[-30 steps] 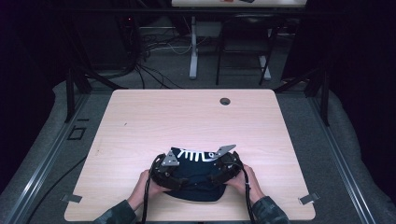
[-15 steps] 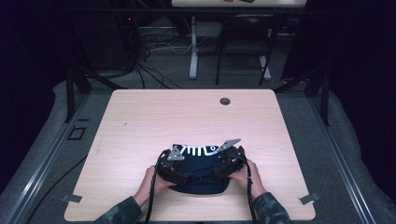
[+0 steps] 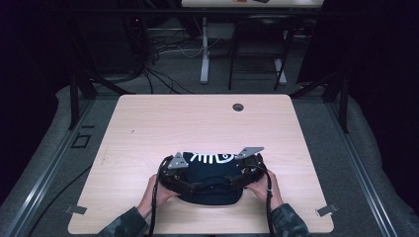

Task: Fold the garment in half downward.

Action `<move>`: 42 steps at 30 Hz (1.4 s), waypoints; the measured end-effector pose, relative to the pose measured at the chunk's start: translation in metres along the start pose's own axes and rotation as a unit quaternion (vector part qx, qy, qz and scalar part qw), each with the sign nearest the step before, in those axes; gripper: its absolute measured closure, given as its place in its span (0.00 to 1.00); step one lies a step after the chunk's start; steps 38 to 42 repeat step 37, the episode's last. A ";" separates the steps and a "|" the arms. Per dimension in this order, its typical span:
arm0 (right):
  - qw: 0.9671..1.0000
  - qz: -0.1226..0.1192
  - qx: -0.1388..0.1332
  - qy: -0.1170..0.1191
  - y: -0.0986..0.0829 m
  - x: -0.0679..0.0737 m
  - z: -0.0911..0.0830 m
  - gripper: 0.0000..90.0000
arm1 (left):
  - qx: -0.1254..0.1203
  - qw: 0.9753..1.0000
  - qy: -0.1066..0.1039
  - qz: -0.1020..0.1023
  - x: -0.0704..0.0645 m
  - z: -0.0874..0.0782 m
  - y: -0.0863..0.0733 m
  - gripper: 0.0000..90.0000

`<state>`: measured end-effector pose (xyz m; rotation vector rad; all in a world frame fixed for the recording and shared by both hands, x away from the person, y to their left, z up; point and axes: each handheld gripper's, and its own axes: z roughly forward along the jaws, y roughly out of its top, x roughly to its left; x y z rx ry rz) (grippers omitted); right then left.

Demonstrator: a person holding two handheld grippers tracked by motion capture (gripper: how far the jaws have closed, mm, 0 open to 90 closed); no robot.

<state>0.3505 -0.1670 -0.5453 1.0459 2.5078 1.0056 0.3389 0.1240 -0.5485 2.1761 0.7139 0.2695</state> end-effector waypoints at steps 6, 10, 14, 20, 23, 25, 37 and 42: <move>1.000 0.009 -0.024 -0.004 0.000 -0.003 -0.021 0.00 | -0.013 0.999 0.026 -0.025 0.015 -0.018 -0.009 0.04; 0.999 0.018 -0.026 -0.008 -0.005 -0.007 -0.027 0.00 | -0.018 0.998 0.041 -0.039 0.023 -0.025 -0.020 0.03; 0.999 0.024 -0.021 -0.014 -0.012 -0.010 -0.031 0.00 | -0.006 0.998 0.050 -0.048 0.030 -0.027 -0.031 0.03; 0.999 0.037 -0.015 -0.023 -0.024 -0.016 -0.035 0.00 | 0.006 0.996 0.068 -0.060 0.040 -0.030 -0.042 0.02; 0.999 0.043 -0.007 -0.026 -0.032 -0.020 -0.034 0.00 | 0.011 0.995 0.075 -0.067 0.046 -0.029 -0.048 0.02; 0.998 0.049 0.001 -0.029 -0.038 -0.022 -0.032 0.00 | 0.016 0.994 0.081 -0.071 0.050 -0.028 -0.052 0.02; 0.996 0.061 0.052 -0.038 -0.058 -0.032 -0.015 0.00 | 0.039 0.992 0.084 -0.085 0.060 -0.018 -0.061 0.02; 0.996 0.061 0.052 -0.038 -0.058 -0.032 -0.015 0.00 | 0.039 0.992 0.084 -0.085 0.060 -0.018 -0.061 0.02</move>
